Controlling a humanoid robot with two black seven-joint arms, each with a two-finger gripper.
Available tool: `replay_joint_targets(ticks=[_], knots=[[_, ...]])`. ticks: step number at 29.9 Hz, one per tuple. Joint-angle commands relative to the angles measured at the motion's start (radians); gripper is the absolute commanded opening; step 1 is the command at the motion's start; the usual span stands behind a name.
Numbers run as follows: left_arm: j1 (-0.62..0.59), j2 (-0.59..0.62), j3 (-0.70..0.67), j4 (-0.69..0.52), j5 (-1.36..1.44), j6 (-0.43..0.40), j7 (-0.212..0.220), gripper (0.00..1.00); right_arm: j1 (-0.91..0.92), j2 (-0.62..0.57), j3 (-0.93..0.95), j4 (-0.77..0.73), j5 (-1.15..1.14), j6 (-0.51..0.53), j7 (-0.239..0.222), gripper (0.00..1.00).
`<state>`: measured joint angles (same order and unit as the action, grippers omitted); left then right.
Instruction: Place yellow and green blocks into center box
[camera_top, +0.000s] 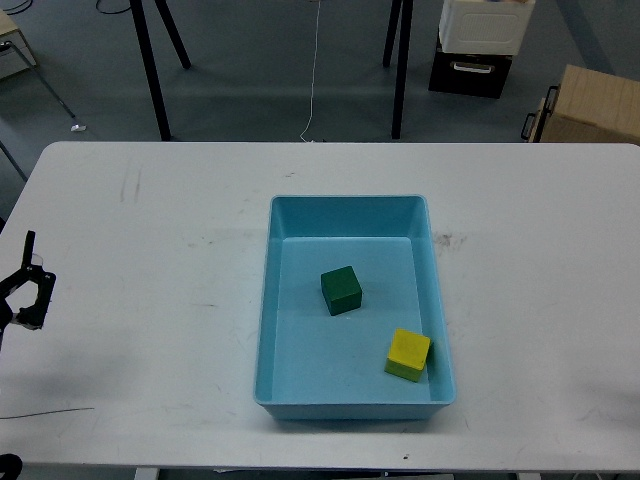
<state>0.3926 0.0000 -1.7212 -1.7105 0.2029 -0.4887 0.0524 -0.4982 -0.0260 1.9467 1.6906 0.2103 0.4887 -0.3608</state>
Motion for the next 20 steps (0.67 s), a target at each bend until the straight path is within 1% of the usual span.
replay_joint_targets(ticks=[1,20], knots=[[0.020,0.000,0.055,-0.001,-0.019,0.000,-0.005,1.00,-0.003,-0.002,-0.006,0.020,0.000,0.000,-0.001,1.00],[0.018,0.000,0.087,-0.012,-0.023,0.000,-0.008,1.00,-0.017,-0.009,-0.018,0.040,0.000,0.000,0.003,1.00]])
